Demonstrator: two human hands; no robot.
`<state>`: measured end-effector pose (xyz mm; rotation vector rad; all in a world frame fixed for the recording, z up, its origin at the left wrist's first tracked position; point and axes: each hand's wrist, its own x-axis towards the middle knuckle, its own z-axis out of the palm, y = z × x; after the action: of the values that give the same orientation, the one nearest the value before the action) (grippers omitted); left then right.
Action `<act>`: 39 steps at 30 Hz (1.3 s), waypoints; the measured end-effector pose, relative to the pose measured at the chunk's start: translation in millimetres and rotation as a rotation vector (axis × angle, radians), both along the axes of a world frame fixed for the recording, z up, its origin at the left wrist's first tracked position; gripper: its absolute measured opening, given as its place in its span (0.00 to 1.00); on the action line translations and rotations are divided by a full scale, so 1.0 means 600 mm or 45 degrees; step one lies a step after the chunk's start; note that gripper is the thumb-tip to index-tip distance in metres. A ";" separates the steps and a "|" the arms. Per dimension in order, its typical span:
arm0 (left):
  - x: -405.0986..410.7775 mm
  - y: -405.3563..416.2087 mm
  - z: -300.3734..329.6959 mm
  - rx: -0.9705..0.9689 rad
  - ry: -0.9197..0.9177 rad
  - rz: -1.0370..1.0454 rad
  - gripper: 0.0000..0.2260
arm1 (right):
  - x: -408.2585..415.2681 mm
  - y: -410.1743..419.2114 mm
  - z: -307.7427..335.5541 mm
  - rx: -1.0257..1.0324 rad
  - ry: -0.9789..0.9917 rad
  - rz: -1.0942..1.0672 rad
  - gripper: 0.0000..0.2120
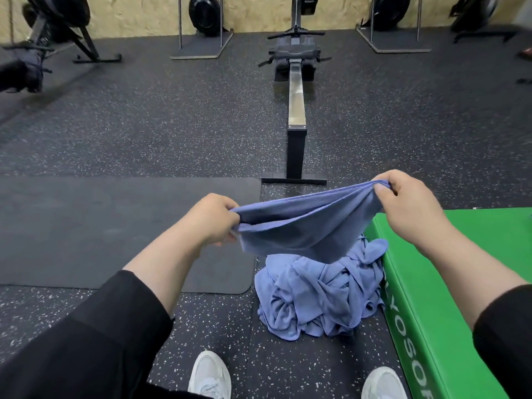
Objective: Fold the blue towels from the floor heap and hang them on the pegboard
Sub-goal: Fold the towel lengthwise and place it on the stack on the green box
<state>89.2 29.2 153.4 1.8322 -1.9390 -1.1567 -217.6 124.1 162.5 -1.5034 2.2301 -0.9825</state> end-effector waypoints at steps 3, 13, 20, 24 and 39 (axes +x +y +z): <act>-0.010 0.002 0.006 -0.023 0.238 0.187 0.11 | -0.008 0.006 -0.005 0.002 -0.026 -0.016 0.07; -0.031 0.014 0.019 0.078 0.467 0.244 0.12 | -0.029 0.018 -0.029 -0.032 -0.451 -0.006 0.10; -0.016 0.002 0.006 -0.210 -0.210 -0.023 0.10 | -0.038 0.033 -0.020 0.036 -0.286 0.039 0.07; -0.014 0.008 0.004 -0.233 -0.544 -0.076 0.08 | -0.032 0.040 -0.004 0.014 -0.142 0.074 0.07; -0.027 0.040 0.037 0.325 0.688 0.207 0.07 | -0.046 0.048 -0.010 -0.022 -0.068 -0.001 0.08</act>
<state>72.8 53.2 175.8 1.5292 -1.3683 -1.6871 -244.9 153.1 156.5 -1.4661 2.1913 -1.0329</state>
